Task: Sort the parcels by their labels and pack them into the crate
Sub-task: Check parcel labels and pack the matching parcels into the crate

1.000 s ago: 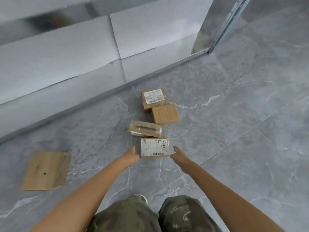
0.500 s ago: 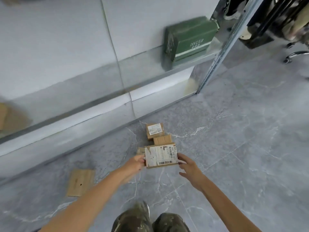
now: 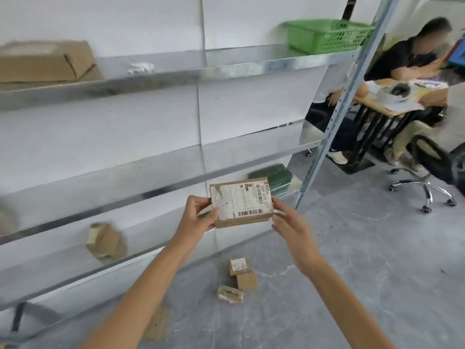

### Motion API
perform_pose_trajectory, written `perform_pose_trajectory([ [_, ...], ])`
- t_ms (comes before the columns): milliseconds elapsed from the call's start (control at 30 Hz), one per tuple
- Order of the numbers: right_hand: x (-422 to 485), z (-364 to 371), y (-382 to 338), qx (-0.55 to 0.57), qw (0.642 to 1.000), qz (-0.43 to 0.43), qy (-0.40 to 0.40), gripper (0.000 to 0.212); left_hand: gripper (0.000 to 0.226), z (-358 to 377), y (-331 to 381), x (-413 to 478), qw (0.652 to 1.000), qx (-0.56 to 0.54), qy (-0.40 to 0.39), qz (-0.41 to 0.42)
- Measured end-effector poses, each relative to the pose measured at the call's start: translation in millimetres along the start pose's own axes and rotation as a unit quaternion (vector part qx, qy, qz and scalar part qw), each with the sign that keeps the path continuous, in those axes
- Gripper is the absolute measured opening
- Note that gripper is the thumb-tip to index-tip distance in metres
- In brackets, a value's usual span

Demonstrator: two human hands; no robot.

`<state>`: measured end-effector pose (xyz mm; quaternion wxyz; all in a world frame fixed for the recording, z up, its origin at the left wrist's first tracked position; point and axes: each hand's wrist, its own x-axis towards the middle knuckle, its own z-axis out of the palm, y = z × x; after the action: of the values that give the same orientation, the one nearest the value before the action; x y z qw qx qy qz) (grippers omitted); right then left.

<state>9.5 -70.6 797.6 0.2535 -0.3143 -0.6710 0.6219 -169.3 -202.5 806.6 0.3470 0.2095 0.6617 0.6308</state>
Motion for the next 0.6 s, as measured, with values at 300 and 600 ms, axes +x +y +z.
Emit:
perform_pose_trajectory([
  [300,-85.5,44.3,-92.1,0.010,0.989,-0.148,-0.007,0.039,0.087,-59.1,57.5,-121.5,0.995,-0.019,-0.095,0.021],
  [600,-192.5,169.3,-108.2,0.067,0.981,-0.178,-0.044,0.076,0.063,-99.9,44.8,-232.5,0.996,-0.048,0.021,0.065],
])
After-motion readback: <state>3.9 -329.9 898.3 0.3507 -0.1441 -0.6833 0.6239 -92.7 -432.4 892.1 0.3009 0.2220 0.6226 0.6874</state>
